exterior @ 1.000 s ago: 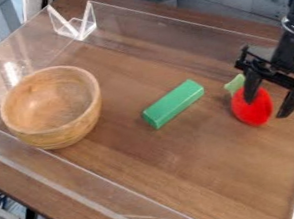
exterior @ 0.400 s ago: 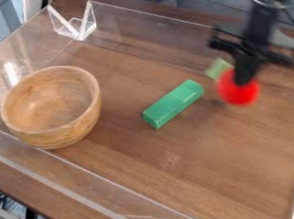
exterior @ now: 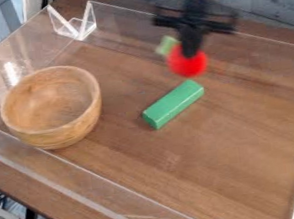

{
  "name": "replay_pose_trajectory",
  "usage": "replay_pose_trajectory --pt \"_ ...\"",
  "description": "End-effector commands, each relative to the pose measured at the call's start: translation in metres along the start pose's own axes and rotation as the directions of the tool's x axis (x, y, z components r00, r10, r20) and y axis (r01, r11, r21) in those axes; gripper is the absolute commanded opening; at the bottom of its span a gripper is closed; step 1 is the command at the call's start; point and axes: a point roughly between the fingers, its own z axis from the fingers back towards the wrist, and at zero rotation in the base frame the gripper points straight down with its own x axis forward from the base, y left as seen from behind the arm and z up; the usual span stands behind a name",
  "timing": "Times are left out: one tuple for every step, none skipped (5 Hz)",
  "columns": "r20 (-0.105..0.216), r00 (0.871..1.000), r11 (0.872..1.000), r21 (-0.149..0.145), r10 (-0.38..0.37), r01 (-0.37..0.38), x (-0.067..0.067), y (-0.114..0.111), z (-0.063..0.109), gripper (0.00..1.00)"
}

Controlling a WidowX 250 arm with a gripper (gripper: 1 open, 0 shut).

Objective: Move the red fruit to the left

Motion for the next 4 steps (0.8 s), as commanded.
replay_pose_trajectory --pt "0.052 0.998 0.999 -0.031 0.022 -0.021 0.019 -0.006 0.016 0.0" --pt "0.048 0.998 0.999 -0.042 0.036 -0.034 0.026 -0.017 0.015 0.0" --pt "0.046 0.998 0.998 -0.05 0.031 -0.029 0.029 -0.015 0.018 0.0" --pt "0.045 0.999 0.998 -0.055 0.029 -0.026 0.029 -0.01 0.02 0.0"
